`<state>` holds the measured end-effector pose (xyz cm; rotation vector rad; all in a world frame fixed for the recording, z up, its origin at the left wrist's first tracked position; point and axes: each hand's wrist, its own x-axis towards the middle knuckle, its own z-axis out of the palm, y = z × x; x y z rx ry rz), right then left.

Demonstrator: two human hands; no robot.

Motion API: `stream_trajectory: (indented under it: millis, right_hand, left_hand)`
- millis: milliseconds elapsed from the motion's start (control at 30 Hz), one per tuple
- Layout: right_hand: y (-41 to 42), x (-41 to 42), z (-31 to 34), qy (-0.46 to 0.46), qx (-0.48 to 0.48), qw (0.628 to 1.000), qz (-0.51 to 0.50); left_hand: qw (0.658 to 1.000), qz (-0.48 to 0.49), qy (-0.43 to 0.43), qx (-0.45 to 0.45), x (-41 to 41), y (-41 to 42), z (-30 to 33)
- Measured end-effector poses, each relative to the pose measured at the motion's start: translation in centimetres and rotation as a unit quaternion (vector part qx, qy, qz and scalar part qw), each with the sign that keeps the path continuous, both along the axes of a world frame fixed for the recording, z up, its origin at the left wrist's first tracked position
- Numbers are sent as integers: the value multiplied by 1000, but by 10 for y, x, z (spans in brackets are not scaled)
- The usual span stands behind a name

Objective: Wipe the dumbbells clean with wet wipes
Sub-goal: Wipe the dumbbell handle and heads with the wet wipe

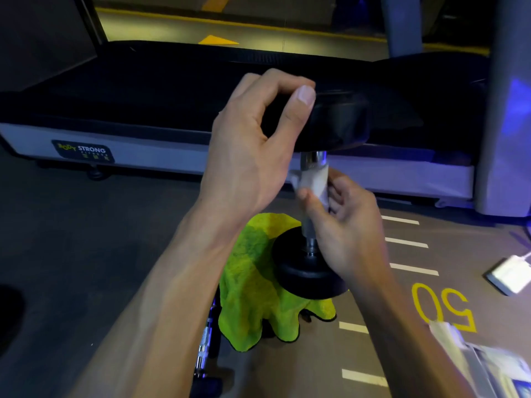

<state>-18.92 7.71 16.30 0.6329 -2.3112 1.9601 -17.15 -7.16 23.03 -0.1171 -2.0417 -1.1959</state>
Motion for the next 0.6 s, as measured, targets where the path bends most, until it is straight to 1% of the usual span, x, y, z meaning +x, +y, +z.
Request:
stream_trajectory:
  millis: [67,100,167,200,267,333,400,433,500,533,567,600]
  right_hand:
    - [-7,-11,7,45,46,996,-64]
    - [-8,-16,12,53,57,994,-78]
    - [-12,-21,16,48,40,995,-75]
    - [-14,-20,15,28,23,998,-55]
    - [-14,-24,7,-77,-34,996,-6]
    - [-11,-31,2,-181,-78,979,43]
    - [-14,-35,6,-225,-128,963,76]
    - [-17,-35,8,-225,-167,957,77]
    - [-22,-33,13,-195,-240,949,63]
    - [-23,-31,15,-172,-253,950,65]
    - [-23,-29,14,-140,-236,959,77]
    - [-20,-28,12,-102,-191,971,103]
  left_hand:
    - [1000,3,4,-3,-1,-1,0]
    - [1000,2,2,-4,-1,-1,0]
    - [1000,2,0,-6,-2,-3,0]
    - [1000,4,1,-7,-2,-5,0]
    - [1000,7,4,-11,-2,-7,0]
    - [1000,2,3,-15,-1,-8,0]
    - [1000,-4,6,-12,1,-8,-1]
    - [1000,-5,7,-10,1,-7,-1]
    - [1000,-7,8,-7,1,-6,-2]
    - [1000,-7,9,-5,1,-5,-2]
    - [1000,-6,9,-2,1,-5,-2]
    - [1000,-5,8,0,1,-6,-3]
